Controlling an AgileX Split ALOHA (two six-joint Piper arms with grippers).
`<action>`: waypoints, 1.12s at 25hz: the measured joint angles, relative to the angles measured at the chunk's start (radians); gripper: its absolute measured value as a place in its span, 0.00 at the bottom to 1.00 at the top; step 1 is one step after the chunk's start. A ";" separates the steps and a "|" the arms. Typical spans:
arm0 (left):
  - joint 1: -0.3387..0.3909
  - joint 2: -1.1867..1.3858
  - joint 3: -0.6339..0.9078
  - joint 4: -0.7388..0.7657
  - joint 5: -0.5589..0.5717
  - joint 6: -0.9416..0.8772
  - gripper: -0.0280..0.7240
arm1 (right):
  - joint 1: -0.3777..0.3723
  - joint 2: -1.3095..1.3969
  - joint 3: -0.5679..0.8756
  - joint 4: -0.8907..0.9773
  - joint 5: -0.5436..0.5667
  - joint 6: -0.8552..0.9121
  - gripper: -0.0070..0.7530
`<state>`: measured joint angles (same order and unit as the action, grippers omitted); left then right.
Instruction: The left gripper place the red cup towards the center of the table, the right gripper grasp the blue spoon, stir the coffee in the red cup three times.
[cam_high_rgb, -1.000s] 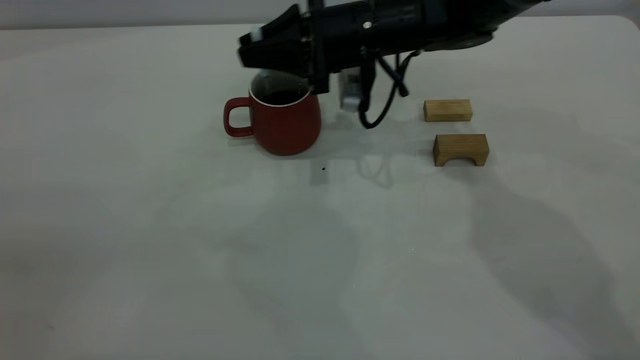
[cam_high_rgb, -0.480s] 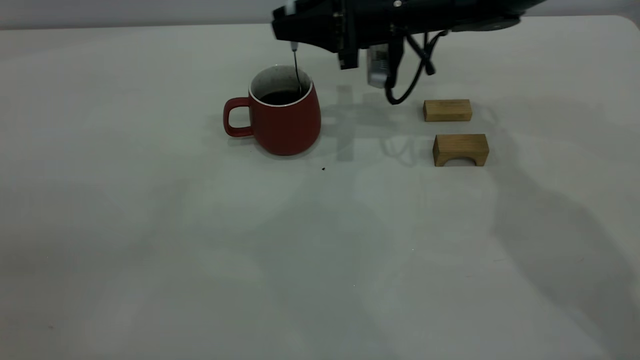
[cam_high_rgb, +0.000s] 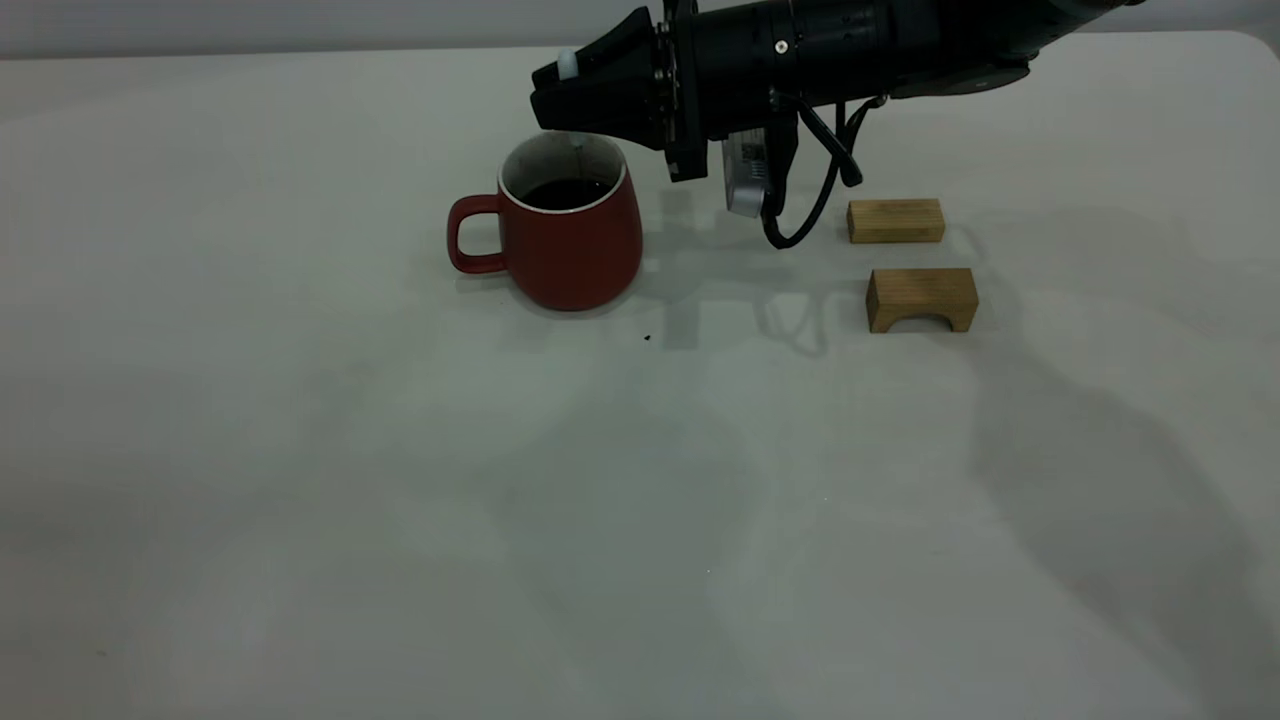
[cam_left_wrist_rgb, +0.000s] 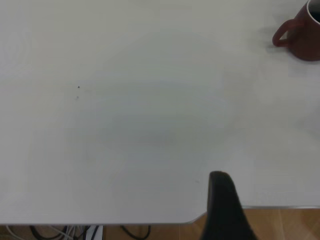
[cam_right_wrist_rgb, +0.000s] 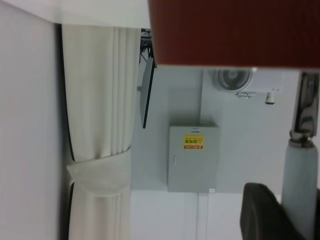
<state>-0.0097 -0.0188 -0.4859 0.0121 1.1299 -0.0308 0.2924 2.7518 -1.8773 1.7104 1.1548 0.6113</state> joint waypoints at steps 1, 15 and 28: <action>0.000 0.000 0.000 0.000 0.000 0.000 0.75 | -0.001 0.000 0.001 -0.006 0.000 0.000 0.18; 0.000 0.000 0.000 0.000 0.000 0.000 0.75 | 0.018 -0.045 0.001 -0.196 0.000 -0.156 0.78; 0.000 0.000 0.000 0.000 0.000 0.000 0.75 | 0.017 -0.296 0.001 -0.729 0.020 -0.734 0.60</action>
<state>-0.0097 -0.0188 -0.4859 0.0121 1.1299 -0.0308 0.3099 2.4557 -1.8762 0.9810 1.1751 -0.1229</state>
